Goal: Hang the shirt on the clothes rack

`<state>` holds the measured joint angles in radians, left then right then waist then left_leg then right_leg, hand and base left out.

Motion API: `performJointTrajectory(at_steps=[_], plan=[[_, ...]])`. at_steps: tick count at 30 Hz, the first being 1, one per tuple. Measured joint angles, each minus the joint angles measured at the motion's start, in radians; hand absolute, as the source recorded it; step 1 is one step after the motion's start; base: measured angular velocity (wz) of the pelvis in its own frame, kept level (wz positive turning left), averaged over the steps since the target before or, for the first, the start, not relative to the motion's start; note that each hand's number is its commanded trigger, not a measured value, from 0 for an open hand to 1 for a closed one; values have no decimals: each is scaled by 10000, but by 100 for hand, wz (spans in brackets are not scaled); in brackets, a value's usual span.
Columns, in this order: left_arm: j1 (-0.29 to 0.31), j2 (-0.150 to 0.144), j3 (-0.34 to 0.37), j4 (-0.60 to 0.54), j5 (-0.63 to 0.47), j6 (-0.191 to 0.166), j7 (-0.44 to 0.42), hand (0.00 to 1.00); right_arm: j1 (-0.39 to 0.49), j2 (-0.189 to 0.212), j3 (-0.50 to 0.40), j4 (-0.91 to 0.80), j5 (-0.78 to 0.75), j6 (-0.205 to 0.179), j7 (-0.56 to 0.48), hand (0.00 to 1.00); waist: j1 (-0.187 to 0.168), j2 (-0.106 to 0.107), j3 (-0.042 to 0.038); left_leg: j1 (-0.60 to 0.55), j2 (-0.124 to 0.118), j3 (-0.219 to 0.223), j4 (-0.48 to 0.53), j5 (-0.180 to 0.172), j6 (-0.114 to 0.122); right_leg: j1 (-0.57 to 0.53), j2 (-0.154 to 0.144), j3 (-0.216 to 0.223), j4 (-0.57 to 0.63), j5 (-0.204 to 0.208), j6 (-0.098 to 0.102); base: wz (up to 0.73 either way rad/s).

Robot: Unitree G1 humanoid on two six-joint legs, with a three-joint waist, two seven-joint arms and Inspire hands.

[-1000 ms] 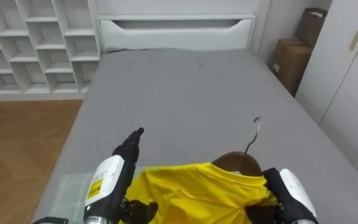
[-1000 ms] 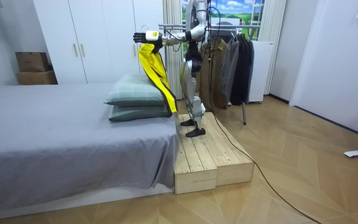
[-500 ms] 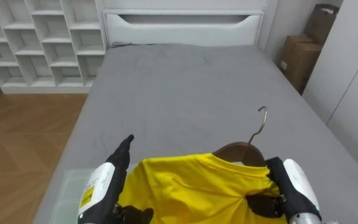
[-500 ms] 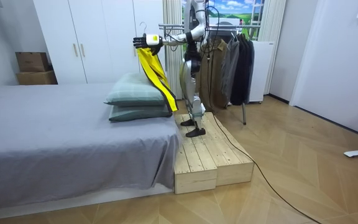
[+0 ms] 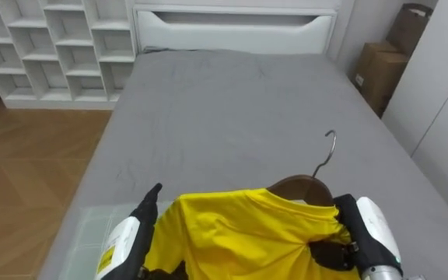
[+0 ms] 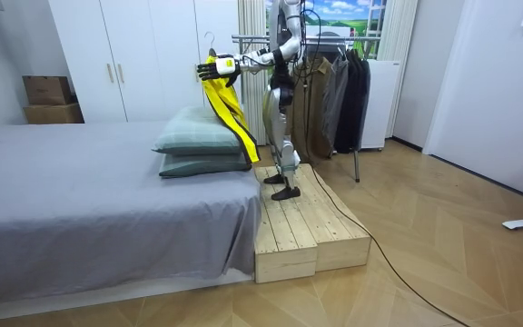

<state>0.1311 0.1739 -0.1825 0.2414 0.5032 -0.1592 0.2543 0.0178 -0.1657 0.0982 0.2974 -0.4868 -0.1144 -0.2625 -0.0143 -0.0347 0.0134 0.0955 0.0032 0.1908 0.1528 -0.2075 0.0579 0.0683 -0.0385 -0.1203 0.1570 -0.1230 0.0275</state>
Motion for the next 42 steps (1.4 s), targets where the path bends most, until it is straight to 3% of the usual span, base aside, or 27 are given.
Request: performJointTrajectory(at_steps=[5, 7, 9, 11, 12, 13, 14, 15, 16, 18, 19, 20, 23, 25, 26, 27, 29, 30, 31, 32, 34, 35, 37, 38, 39, 40, 42], plan=[[-2, -41, 23, 433, 5, -1, -61, 0, 136, 10, -37, 1, -356, -17, 56, 100, -164, -101, -23, -82, 50, 459, 28, -2, 2, -447, 36, 366, 293, 4, -5, -24], [-3, -46, 52, 589, 0, 5, -97, 0, 216, 25, -41, 1, -682, -97, 70, 100, -207, -123, -29, -92, 112, 1123, 125, -16, 24, -825, 67, 781, 572, 27, -19, -74], [-4, -66, 155, 615, -3, 5, -97, 0, 245, 101, -36, 0, -798, -99, 71, 100, -151, -148, -24, -36, 177, 1872, 159, -20, 30, -1143, 118, 791, 717, 190, -86, -120], [-85, -55, 278, 747, -34, 5, -91, 0, 218, 142, -7, 1, -826, -100, 71, 100, -98, -164, -21, -15, 284, 2781, 262, -20, 31, -1435, 133, 361, 646, 533, -230, -153], [-146, -59, 370, 760, -172, 5, -83, 0, 200, 146, -8, 1, -804, -96, 70, 100, -9, -163, -11, -15, 426, 3465, 357, -31, 46, -1622, 106, -204, 516, 886, -427, -175], [-273, -79, 405, 786, -310, 2, -60, 0, 140, 143, -10, 14, -727, -96, 50, 100, 190, -161, 36, -27, 581, 4360, 359, -99, 44, -1769, 46, -1180, 590, 949, -615, -177], [-364, -67, 420, 842, -386, 2, -46, 0, 112, 113, -21, 25, -721, -95, 30, 100, 249, -137, 84, 26, 651, 4768, 383, -222, 37, -1882, -59, -1678, 1044, 728, -547, -152], [-522, -57, 358, 902, -591, 4, -46, 0, 105, 21, -22, 67, -652, -95, -62, 100, 231, -92, 90, 56, 775, 5310, 535, -568, -48, -1980, -432, -2452, 2141, 54, -406, -121], [-670, -51, 353, 915, -875, 5, -39, 0, 86, -21, -23, 137, -540, -95, -190, 100, 282, -127, 98, 60, 750, 5788, 586, -752, -91, -1972, -959, -2873, 2878, -537, -317, -113], [-703, -118, 352, 917, -1244, 49, -3, 0, -23, -26, -5, 177, -494, -95, -239, 100, 469, -166, 85, 34, 854, 6508, 883, -873, -187, -1733, -1428, -3128, 3054, -891, -150, -121], [-718, -124, 364, 921, -1452, 96, -5, 0, -98, -2, 56, 186, -469, -92, -321, 100, 464, -141, 116, -56, 1037, 6714, 1296, -988, -260, -1658, -1448, -3248, 2826, -906, 15, -104], [-752, -140, 374, 938, -1458, 139, -6, 0, -102, 0, 97, 188, -450, -91, -363, 100, 435, -144, 123, -145, 1129, 6753, 1495, -1009, -270, -1666, -1399, -3345, 2697, -939, -16, -64], [-842, -348, 384, 948, -1615, 235, 35, 0, -157, 70, 127, 431, -578, -77, -407, 100, 341, -51, 142, -333, 1752, 6789, 2381, -1160, -464, -1831, -1054, -3118, 2623, -960, -245, -32], [-820, -407, 384, 994, -1950, 288, 187, 0, -291, 92, 171, 431, -619, -71, -320, 100, 262, 13, 152, -394, 2323, 6853, 3109, -1493, -703, -1934, -725, -2962, 2835, -1251, -697, -33], [-795, -405, 375, 1025, -1994, 307, 217, 0, -336, 94, 201, 428, -619, -71, -270, 100, 254, 1, 144, -392, 2415, 6841, 3330, -1500, -722, -1958, -695, -2902, 2930, -1343, -769, -39], [-721, -405, 354, 1049, -1968, 337, 259, 0, -457, 107, 222, 394, -621, -71, -180, 100, 272, -14, 133, -472, 2567, 6598, 3791, -1480, -774, -2067, -623, -2629, 3167, -1493, -857, -67], [-515, -446, 357, 1050, -1947, 418, 284, 0, -773, 108, 277, 388, -765, -69, -65, 100, 426, 89, 107, -875, 2645, 5061, 4723, -1331, -692, -2272, -334, -1862, 3465, -1628, -996, -98], [-405, -486, 361, 1075, -1951, 497, 326, 0, -982, 103, 376, 383, -953, -71, -23, 100, 473, 126, 93, -1291, 2474, 3766, 5245, -1120, -616, -2227, -213, -1360, 3497, -1630, -1047, -114], [-343, -603, 341, 1114, -1949, 498, 383, 0, -1045, 92, 381, 354, -1076, -76, 32, 100, 520, 95, 75, -1570, 1961, 2317, 5110, -1143, -639, -2206, -179, -881, 3439, -1587, -1059, -116], [-317, -673, 343, 1116, -1950, 487, 441, 0, -1080, 87, 380, 354, -1091, -76, 72, 100, 598, 75, 77, -1645, 1706, 1796, 4925, -1139, -647, -2207, -169, -605, 3397, -1541, -1047, -129], [-307, -977, 360, 1142, -1960, 467, 702, 0, -1197, 62, 414, 350, -1206, -71, 222, 100, 979, 71, 59, -1825, 1023, 426, 3662, -967, -931, -2258, 92, 523, 3155, -1280, -1074, -155], [-311, -1021, 359, 1141, -1961, 453, 728, 0, -1210, 44, 457, 335, -1273, -71, 247, 100, 1027, 96, 28, -1855, 936, 112, 3240, -890, -1033, -2275, 154, 687, 3071, -1188, -1100, -149], [-331, -1045, 359, 1149, -1970, 378, 926, 0, -1243, -25, 705, 122, -1472, -69, 285, 100, 1012, 154, -14, -1886, 713, -651, 1941, -329, -1162, -2345, 427, 1530, 3067, -1120, -1075, -126], [-330, -1054, 356, 1153, -1968, 373, 928, 0, -1243, -32, 730, 32, -1526, -69, 311, 100, 998, 171, -25, -1879, 701, -723, 1694, -142, -1166, -2360, 500, 1732, 3078, -1112, -1060, -108], [-335, -1054, 340, 1154, -1971, 369, 926, 0, -1243, -53, 743, -128, -1521, -69, 348, 100, 932, 234, -66, -1883, 710, -731, 1370, 500, -1196, -2442, 656, 2007, 3080, -1121, -1000, -89], [-345, -981, 326, 1162, -1982, 367, 925, 0, -1240, -38, 748, -189, -1505, -51, 348, 100, 865, 205, -123, -1795, 696, -670, 1311, 733, -1368, -2451, 739, 2327, 3055, -1132, -936, -77], [-378, -892, 260, 1159, -1972, 362, 922, 0, -1144, -61, 746, -521, -1518, 10, 367, 100, 535, 69, -121, -1743, 675, -551, 1158, 701, -1313, -2351, 757, 2412, 2668, -997, -756, -30]])
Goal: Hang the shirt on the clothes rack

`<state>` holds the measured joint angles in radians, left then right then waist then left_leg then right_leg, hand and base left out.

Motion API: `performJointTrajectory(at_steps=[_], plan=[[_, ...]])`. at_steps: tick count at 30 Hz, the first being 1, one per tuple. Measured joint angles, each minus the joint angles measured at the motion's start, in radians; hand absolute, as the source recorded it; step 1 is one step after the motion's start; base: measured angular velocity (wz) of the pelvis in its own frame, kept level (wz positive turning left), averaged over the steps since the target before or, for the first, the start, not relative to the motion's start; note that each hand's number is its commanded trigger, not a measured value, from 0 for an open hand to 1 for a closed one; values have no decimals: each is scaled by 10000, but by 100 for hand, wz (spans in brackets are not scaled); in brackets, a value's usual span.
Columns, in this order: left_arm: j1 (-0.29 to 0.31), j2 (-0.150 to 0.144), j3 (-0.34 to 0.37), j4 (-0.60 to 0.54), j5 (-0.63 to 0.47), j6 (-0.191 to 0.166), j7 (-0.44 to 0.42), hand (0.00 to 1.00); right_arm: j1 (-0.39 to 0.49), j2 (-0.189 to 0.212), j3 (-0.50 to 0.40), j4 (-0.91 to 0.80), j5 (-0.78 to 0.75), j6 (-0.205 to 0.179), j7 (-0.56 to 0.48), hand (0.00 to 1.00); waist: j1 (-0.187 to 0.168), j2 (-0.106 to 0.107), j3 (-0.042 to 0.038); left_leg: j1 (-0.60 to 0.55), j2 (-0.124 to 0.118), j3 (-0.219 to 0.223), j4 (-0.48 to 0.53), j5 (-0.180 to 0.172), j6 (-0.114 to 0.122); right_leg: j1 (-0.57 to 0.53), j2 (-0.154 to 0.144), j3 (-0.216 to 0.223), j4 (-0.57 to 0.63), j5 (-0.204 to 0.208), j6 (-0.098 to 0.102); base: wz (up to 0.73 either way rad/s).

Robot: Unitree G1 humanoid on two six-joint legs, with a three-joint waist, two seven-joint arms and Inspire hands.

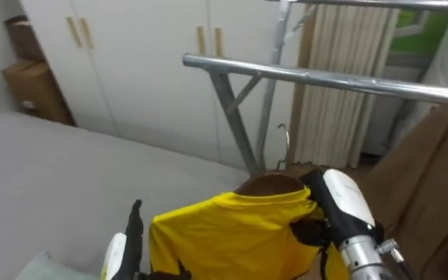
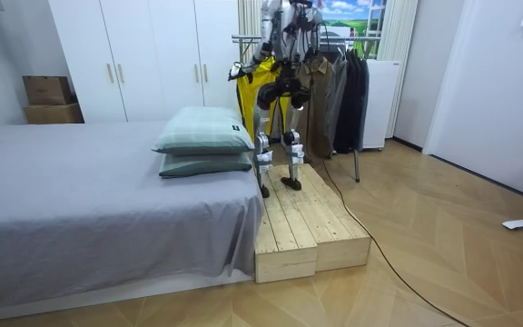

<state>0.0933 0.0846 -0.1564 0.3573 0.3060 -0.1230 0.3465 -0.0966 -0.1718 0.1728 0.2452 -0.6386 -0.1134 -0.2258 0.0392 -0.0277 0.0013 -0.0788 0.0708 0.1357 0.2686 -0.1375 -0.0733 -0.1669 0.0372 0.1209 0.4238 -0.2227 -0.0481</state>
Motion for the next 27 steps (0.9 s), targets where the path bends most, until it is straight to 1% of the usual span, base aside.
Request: performJointTrajectory(at_steps=[1, 2, 3, 4, 5, 6, 7, 8, 9, 10, 11, 13, 14, 15, 18, 23, 27], plan=[[0, 68, -88, 27, -2, 1, -29, 0, 97, -43, -1, -210, 2, 13, -1, 100, -201, -2, 5, 11, 8, 20, -12, -55, 78, 146, 1, 22, -343, 142, 100, -10], [-2, 71, -104, 48, -14, 2, -33, 0, 136, -48, 2, -272, 7, 13, -2, 100, -273, 4, 6, 35, 8, 47, -11, -95, 108, 227, -2, 52, -493, 201, 145, -12], [-12, 72, -124, 68, -110, 1, -42, 0, 176, -44, -20, -282, 14, 12, -2, 100, -375, 20, 10, 118, 4, 129, -11, -204, 177, 351, -6, 138, -678, 269, 229, -19], [-32, 81, -122, 119, -161, 0, -45, 0, 254, -32, -78, -284, 13, 12, -1, 100, -457, 44, 30, 218, -4, 258, -12, -324, 241, 477, -1, 225, -833, 285, 257, -21], [-45, 98, -117, 160, -197, -6, -47, 0, 326, -26, -121, -305, 6, 12, -2, 100, -477, 55, 31, 248, -18, 304, -13, -376, 269, 501, 7, 268, -873, 295, 291, -26], [-62, 166, -97, 217, -197, -8, -61, 0, 505, -16, -231, -422, -9, 9, -2, 100, -540, 82, 49, 289, -55, 423, -38, -463, 322, 515, -4, 381, -942, 284, 335, -30], [-58, 270, -57, 271, -222, -7, -96, 0, 668, -11, -329, -549, -1, 8, -3, 100, -599, 128, 79, 329, -97, 576, -117, -509, 378, 467, -35, 473, -952, 286, 397, -35], [-61, 340, -52, 296, -276, -7, -112, 0, 728, -13, -378, -560, 6, 3, -4, 100, -621, 137, 87, 372, -116, 697, -189, -518, 391, 432, -55, 482, -949, 278, 412, -48], [-73, 463, -15, 343, -372, -8, -121, 0, 830, -21, -446, -560, 2, 3, -3, 100, -632, 138, 87, 452, -126, 992, -312, -549, 432, 338, -82, 490, -941, 282, 473, -63], [-113, 545, 79, 407, -391, -8, -122, 0, 879, -27, -467, -561, 3, 4, -4, 100, -628, 127, 92, 524, -137, 1226, -409, -571, 455, 272, -115, 391, -939, 285, 482, -67], [-137, 549, 137, 449, -392, -9, -125, 0, 907, -41, -468, -561, 1, 4, -3, 100, -630, 126, 93, 574, -139, 1366, -450, -585, 468, 268, -125, 399, -938, 291, 491, -53], [-265, 545, 294, 543, -555, -78, -137, 0, 1053, -114, -533, -572, 0, 3, -22, 100, -776, 89, 110, 741, -153, 1630, -550, -608, 473, 328, -131, 429, -974, 316, 531, -37], [-293, 541, 335, 546, -678, -107, -139, 0, 1080, -150, -540, -573, -3, 3, -28, 100, -822, 73, 112, 774, -152, 1650, -560, -615, 470, 332, -127, 424, -981, 317, 534, -34], [-374, 543, 397, 568, -953, -134, -136, 0, 1127, -233, -563, -601, -20, 3, -38, 100, -858, 32, 136, 826, -155, 1679, -572, -616, 468, 341, -128, 401, -986, 321, 540, -28], [-461, 537, 408, 571, -1085, -163, -134, 0, 1223, -280, -812, -694, -218, 3, -283, 100, -882, -14, 156, 911, -142, 1748, -656, -617, 467, 395, -102, 388, -1089, 321, 540, -20], [-465, 488, 394, 554, -1058, -280, -125, 0, 1221, -477, -999, -1153, -451, 3, -691, 100, -830, -29, 151, 999, -93, 1803, -740, -614, 463, 464, -35, 413, -1330, 322, 536, -4], [-466, 488, 381, 544, -1073, -321, -89, 0, 1219, -627, -999, -1655, -598, -41, -1197, 100, -776, -67, 126, 1017, -68, 1810, -750, -614, 462, 510, -9, 407, -1341, 325, 532, 0]])
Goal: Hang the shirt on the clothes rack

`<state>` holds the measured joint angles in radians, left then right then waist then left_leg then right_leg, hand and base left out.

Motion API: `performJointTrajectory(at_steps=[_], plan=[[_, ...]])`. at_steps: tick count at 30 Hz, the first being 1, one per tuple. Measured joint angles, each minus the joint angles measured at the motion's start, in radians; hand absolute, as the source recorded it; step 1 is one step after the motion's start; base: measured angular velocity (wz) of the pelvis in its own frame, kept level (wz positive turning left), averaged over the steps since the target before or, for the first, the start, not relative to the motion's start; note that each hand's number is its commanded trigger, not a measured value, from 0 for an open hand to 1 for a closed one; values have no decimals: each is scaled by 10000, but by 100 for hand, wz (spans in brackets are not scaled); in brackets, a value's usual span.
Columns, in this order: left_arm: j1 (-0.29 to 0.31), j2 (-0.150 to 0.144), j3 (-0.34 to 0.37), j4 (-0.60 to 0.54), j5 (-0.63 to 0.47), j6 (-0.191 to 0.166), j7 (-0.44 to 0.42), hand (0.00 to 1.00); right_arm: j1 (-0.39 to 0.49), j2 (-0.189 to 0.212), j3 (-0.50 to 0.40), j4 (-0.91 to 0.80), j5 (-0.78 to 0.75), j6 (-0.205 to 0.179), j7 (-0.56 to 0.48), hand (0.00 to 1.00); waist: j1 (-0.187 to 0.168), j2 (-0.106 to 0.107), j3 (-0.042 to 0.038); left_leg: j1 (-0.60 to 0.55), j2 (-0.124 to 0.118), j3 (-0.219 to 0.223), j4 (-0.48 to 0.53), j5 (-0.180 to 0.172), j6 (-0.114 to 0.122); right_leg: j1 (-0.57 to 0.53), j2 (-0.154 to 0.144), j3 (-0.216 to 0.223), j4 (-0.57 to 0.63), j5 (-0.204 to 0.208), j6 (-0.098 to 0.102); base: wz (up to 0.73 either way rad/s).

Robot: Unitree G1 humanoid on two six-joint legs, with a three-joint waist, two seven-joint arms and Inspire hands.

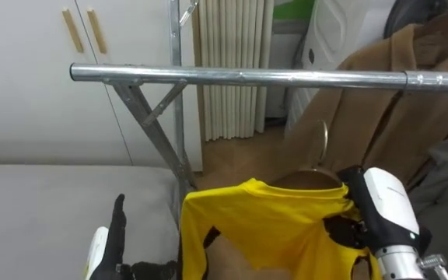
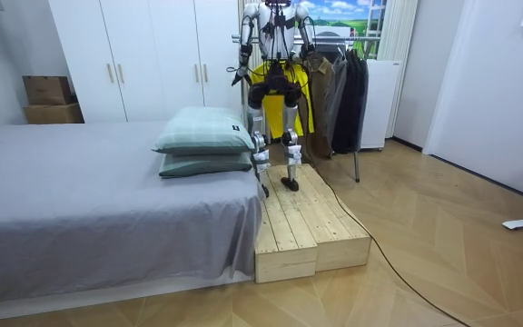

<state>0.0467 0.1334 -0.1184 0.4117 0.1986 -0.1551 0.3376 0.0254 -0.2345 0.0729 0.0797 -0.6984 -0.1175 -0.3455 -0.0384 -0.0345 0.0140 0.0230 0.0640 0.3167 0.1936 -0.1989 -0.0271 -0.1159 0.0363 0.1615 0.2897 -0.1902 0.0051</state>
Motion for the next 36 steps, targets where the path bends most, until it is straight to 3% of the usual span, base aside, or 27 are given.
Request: performJointTrajectory(at_steps=[8, 26, 36], plan=[[115, 21, -27, -2, 12, -16, 0, 0, 7, 28, 9, -166, -502, 2, -260, 100, 166, -3, -29, 280, 19, 38, -65, 0, 0, 330, 22, 17, -170, 60, -42, -2], [749, 189, -76, 0, 9, -15, -206, 0, -10, 7, -81, -302, -913, 26, -801, 100, 156, -96, -92, 601, 180, -177, -89, 3, -6, 672, 192, -16, -167, 86, -88, -1], [762, 282, -279, 20, 6, -63, -372, 0, -11, -50, -125, -755, -286, -367, -802, 100, 196, -101, -82, 715, 155, -163, -304, 66, -116, 685, 166, -157, -373, 119, -146, 1]])
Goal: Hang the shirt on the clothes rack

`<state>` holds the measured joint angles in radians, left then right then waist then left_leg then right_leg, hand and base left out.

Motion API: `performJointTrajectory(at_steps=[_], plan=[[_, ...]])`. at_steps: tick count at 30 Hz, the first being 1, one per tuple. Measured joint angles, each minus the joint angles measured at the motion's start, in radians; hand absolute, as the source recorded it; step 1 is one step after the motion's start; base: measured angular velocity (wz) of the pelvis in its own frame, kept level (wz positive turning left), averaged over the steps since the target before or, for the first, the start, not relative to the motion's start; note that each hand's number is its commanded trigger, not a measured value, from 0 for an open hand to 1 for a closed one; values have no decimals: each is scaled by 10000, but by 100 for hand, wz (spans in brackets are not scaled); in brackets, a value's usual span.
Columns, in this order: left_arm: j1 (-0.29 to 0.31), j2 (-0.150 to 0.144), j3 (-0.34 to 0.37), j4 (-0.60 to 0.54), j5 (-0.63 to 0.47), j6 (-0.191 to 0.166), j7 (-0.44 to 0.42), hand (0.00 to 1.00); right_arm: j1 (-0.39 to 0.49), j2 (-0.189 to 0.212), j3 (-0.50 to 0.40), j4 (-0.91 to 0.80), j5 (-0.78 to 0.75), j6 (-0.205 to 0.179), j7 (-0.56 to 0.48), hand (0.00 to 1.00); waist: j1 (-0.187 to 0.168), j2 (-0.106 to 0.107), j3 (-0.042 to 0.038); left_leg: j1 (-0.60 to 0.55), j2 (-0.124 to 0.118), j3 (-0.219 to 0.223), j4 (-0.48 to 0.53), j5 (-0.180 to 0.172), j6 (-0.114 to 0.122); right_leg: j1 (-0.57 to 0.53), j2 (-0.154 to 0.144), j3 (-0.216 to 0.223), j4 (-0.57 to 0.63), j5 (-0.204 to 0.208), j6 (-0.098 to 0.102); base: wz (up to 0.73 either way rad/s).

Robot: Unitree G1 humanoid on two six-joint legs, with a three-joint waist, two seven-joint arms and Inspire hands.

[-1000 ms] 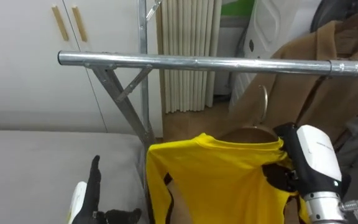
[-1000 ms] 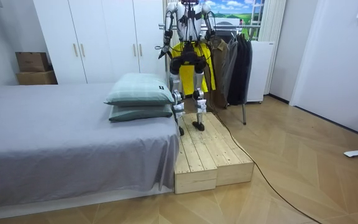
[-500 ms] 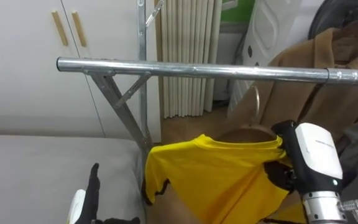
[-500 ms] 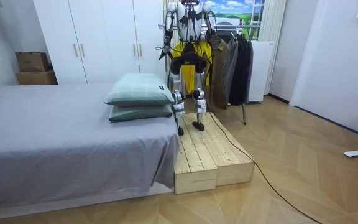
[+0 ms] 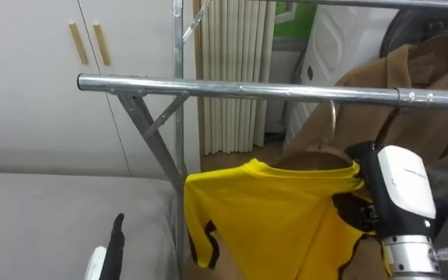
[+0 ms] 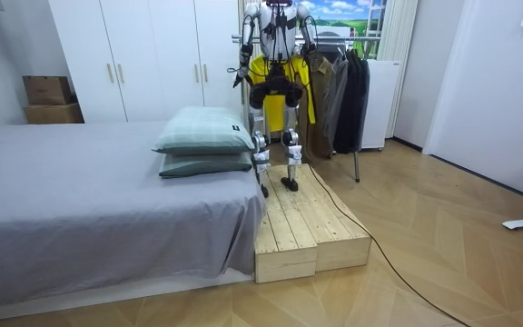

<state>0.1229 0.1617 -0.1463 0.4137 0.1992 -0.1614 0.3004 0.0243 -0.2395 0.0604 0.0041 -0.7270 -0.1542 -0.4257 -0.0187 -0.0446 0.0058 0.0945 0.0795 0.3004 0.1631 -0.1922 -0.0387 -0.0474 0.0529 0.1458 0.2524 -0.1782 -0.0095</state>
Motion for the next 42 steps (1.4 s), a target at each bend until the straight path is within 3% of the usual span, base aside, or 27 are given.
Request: performJointTrajectory(at_steps=[9, 30, 42], plan=[[63, 54, -549, 24, -116, 0, -5, 0, 6, 0, 70, -467, 726, -4, 10, 100, -4, 32, 25, -12, 6, -23, -2, 8, -14, 61, -10, -80, -137, 58, -76, 1], [65, 45, -542, 361, 95, 12, -77, 0, 0, 6, 38, -631, 1962, -5, 361, 100, -27, 98, 9, 218, 143, -38, -1, 10, -19, 342, 103, -157, -143, 63, -85, 0], [53, 63, -493, 361, 326, 12, -121, 0, -371, -9, -44, -630, 2063, 10, 903, 100, 87, -59, 65, 44, 121, -30, -2, 16, -30, 274, 61, -266, -319, 93, -139, 2]])
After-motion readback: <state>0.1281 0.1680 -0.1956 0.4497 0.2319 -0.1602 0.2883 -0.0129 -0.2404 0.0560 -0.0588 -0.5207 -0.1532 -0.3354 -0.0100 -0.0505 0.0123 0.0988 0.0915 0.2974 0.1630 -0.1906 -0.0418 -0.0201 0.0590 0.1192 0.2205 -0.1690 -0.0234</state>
